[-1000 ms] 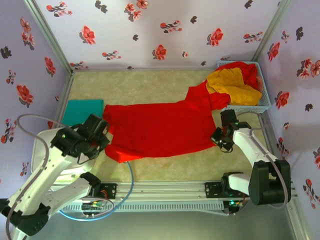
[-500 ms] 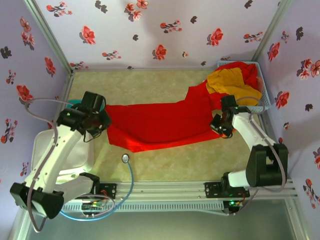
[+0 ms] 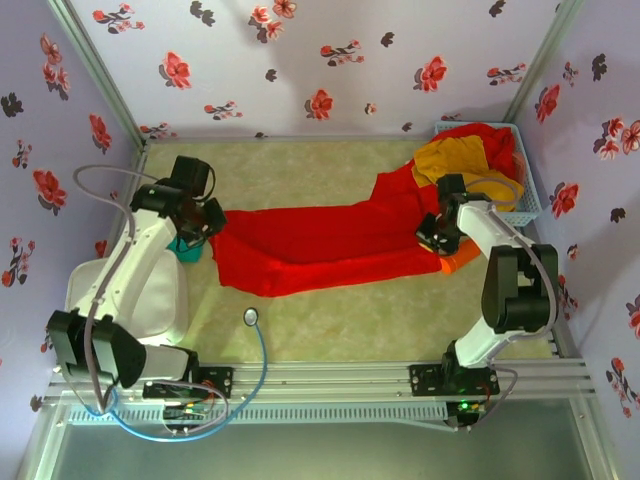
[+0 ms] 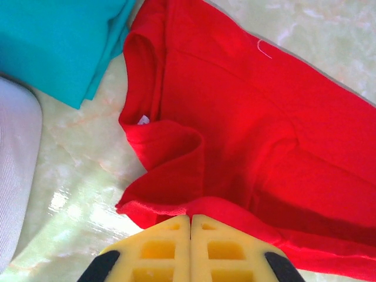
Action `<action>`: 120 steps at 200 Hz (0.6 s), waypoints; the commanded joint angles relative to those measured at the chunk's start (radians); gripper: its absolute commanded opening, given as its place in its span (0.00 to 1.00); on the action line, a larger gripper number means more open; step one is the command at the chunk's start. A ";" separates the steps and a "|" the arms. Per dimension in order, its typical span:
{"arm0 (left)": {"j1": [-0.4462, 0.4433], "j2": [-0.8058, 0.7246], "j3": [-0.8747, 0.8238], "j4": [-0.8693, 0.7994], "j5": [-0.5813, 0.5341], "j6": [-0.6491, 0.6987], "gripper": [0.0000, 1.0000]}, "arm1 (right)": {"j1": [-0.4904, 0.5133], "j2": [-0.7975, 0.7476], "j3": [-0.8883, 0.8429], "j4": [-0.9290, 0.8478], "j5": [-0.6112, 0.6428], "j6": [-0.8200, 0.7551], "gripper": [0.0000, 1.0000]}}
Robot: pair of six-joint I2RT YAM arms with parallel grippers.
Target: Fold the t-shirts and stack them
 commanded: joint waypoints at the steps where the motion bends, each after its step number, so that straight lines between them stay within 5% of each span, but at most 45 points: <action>1: 0.018 0.048 0.057 0.025 0.010 0.061 0.00 | -0.021 0.038 0.039 0.022 0.005 -0.003 0.00; 120: 0.050 0.290 0.286 -0.003 0.016 0.158 0.00 | -0.033 0.167 0.126 0.074 -0.055 -0.002 0.00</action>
